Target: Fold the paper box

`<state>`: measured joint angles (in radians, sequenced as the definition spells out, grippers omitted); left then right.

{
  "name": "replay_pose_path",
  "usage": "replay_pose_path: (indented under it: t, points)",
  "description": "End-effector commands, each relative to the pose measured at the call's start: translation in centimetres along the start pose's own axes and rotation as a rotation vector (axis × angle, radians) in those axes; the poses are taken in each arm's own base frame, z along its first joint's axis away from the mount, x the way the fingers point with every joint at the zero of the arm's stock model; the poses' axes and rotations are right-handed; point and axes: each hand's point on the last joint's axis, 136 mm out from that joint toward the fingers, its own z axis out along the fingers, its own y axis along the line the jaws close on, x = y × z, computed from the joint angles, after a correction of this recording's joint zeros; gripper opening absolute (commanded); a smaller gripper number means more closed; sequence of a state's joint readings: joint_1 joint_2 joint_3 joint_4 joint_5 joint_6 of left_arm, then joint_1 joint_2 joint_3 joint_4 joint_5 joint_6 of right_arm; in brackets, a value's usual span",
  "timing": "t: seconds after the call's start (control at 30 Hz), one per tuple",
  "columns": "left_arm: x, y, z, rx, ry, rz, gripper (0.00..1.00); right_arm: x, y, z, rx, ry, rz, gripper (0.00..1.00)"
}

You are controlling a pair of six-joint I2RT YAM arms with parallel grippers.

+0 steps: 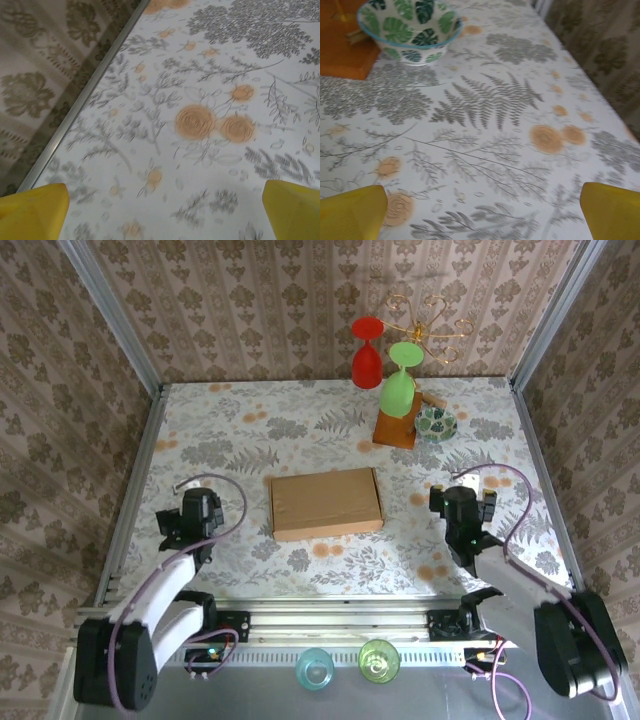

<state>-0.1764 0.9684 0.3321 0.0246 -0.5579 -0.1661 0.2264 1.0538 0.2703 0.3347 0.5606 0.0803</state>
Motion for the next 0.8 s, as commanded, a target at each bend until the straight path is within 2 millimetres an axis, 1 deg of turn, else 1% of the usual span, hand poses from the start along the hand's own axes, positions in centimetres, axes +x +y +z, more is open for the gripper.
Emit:
replay_pose_path:
  t: [0.0,0.03,0.1,0.13,0.17,0.2,0.23,0.27,0.3,0.33,0.37,0.4,0.43,0.47,0.53,0.57,0.6,0.63,0.77]
  points:
    - [-4.6,-2.4,1.8,0.099,-0.16,-0.006,1.0,-4.8,2.7,1.6,-0.132,-0.144,0.033,1.0]
    - [-4.8,-2.9,2.4,0.12,-0.138,-0.004,1.0,-5.3,3.1,2.2,-0.15,-0.164,0.044,1.0]
    - [-6.1,-3.6,3.8,0.137,-0.17,-0.002,1.0,-6.4,3.6,3.7,-0.179,-0.189,0.061,1.0]
    - [-6.9,-3.7,4.3,0.146,-0.205,-0.021,1.0,-6.6,3.8,4.4,-0.185,-0.184,0.049,1.0]
    - [-7.5,-3.8,4.8,0.163,-0.236,-0.055,1.0,-6.3,3.7,5.3,-0.181,-0.169,0.051,1.0]
    - [-8.2,-4.0,5.3,0.182,-0.265,-0.05,1.0,-5.7,3.6,6.2,-0.187,-0.133,0.069,1.0]
    - [-8.4,-4.2,5.7,0.185,-0.252,-0.039,1.0,-5.3,3.4,6.6,-0.196,-0.125,0.088,1.0]
    - [-8.4,-4.4,6.1,0.198,-0.275,-0.038,1.0,-4.8,3.3,6.8,-0.199,-0.135,0.103,1.0]
    - [-8.0,-4.4,6.5,0.2,-0.311,-0.051,1.0,-4.3,3.4,6.8,-0.212,-0.156,0.108,1.0]
    - [-7.7,-4.8,6.4,0.229,-0.335,-0.037,1.0,-4.2,3.7,6.6,-0.232,-0.188,0.101,1.0]
    - [-6.9,-5.6,6.3,0.264,-0.326,-0.029,1.0,-4.1,4.0,6.2,-0.255,-0.197,0.089,1.0]
    - [-7.0,-5.7,6.1,0.262,-0.398,-0.011,1.0,-4.0,4.2,6.0,-0.267,-0.189,0.084,1.0]
    - [-6.9,-5.7,5.6,0.267,-0.412,-0.012,1.0,-4.0,4.2,5.9,-0.268,-0.197,0.083,1.0]
    - [-6.5,-5.4,5.6,0.266,-0.382,-0.034,1.0,-4.2,4.1,6.1,-0.258,-0.202,0.09,1.0]
    - [-6.9,-5.2,6.0,0.257,-0.394,-0.036,1.0,-4.1,3.4,7.1,-0.199,-0.145,0.108,1.0]
    - [-6.8,-5.2,6.4,0.267,-0.357,-0.05,1.0,-4.0,3.2,7.5,-0.191,-0.124,0.115,1.0]
    - [-6.9,-5.5,6.9,0.276,-0.323,-0.044,1.0,-4.0,3.1,7.5,-0.195,-0.124,0.118,1.0]
    - [-7.1,-5.8,7.0,0.277,-0.328,-0.021,1.0,-4.1,3.1,7.4,-0.193,-0.132,0.119,1.0]
    - [-7.1,-5.9,6.9,0.287,-0.331,-0.026,1.0,-4.1,3.1,7.2,-0.195,-0.138,0.12,1.0]
